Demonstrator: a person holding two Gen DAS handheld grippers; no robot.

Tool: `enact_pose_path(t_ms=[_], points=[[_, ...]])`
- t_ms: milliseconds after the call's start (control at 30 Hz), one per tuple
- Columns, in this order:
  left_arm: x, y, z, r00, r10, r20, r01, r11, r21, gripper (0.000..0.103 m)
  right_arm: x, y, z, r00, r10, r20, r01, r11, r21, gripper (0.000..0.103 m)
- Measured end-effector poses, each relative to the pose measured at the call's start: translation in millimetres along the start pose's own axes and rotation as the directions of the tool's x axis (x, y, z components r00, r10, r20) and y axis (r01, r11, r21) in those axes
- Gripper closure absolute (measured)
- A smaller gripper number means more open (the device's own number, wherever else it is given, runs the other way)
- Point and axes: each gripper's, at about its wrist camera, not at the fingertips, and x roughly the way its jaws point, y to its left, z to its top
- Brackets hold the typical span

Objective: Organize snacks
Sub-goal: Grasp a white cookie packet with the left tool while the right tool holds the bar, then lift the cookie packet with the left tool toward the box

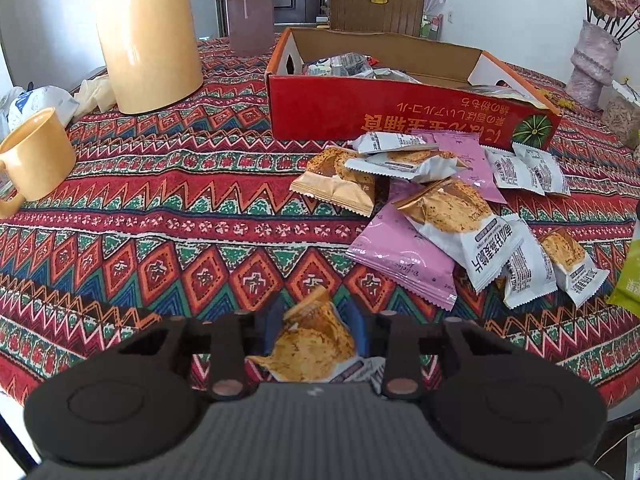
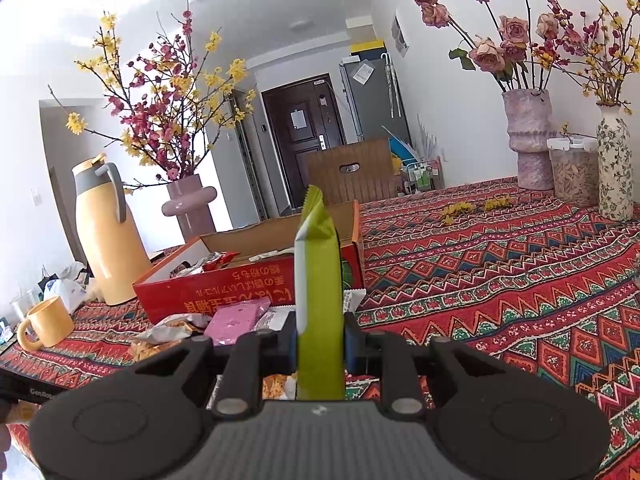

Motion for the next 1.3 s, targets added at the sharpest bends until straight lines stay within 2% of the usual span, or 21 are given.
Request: enact_pose_path(t_ms=[133, 333, 367, 400, 433, 633, 733, 833, 900, 1000, 1300], points=[[-0.9, 3.4, 2.6, 1.000, -0.004, 0.006, 0.004, 1.000, -0.007, 0.066, -0.3, -1.7, -0.9, 1.000, 0.001, 0.000, -0.001, 1.000, 0.005, 0.082], [-13.7, 7.6, 0.3, 1.000, 0.011, 0.024, -0.011, 1.000, -0.013, 0.039, 0.6, -3.6, -1.8, 1.000, 0.004, -0.001, -0.004, 1.000, 0.012, 0.082], [-16.4, 6.9, -1.6, 1.000, 0.015, 0.026, -0.015, 1.000, -0.012, 0.028, 1.0, -3.6, -2.2, 1.000, 0.006, -0.002, -0.006, 1.000, 0.013, 0.082], [-19.1, 5.6, -3.7, 0.999, 0.018, 0.029, -0.018, 1.000, -0.008, 0.022, 1.4, -3.6, -2.7, 1.000, 0.009, -0.003, -0.008, 1.000, 0.015, 0.082], [-21.4, 4.4, -5.4, 0.999, 0.019, 0.028, -0.019, 1.000, -0.005, 0.021, 1.8, -3.8, -3.1, 1.000, 0.011, -0.004, -0.011, 1.000, 0.016, 0.082], [-20.4, -1.1, -13.3, 0.999, 0.029, -0.022, -0.030, 0.999, -0.025, 0.023, -1.9, -4.4, -4.6, 0.999, 0.034, 0.001, -0.034, 0.999, 0.019, 0.082], [-17.2, -5.5, -17.8, 0.998, 0.035, -0.044, -0.036, 0.999, -0.025, 0.031, -4.9, -5.7, -4.5, 0.999, 0.044, 0.007, -0.044, 0.999, 0.022, 0.082], [-15.4, -8.4, -20.5, 0.998, 0.041, -0.044, -0.042, 0.999, -0.027, 0.043, -6.4, -6.7, -6.0, 0.998, 0.055, 0.007, -0.055, 0.998, 0.023, 0.082], [-17.4, -12.0, -21.3, 0.999, 0.033, -0.031, -0.033, 0.999, -0.013, 0.059, -8.1, -7.7, -7.0, 0.998, 0.061, 0.008, -0.061, 0.998, 0.025, 0.082], [-18.6, -17.2, -22.2, 0.999, 0.038, -0.016, -0.038, 0.999, 0.014, 0.063, -10.4, -8.9, -7.4, 0.998, 0.064, 0.013, -0.064, 0.998, 0.029, 0.082], [-20.9, -13.6, -18.4, 1.000, 0.025, 0.019, -0.026, 0.999, 0.019, 0.064, -11.4, -6.7, -6.2, 0.998, 0.064, 0.016, -0.064, 0.998, 0.023, 0.082]])
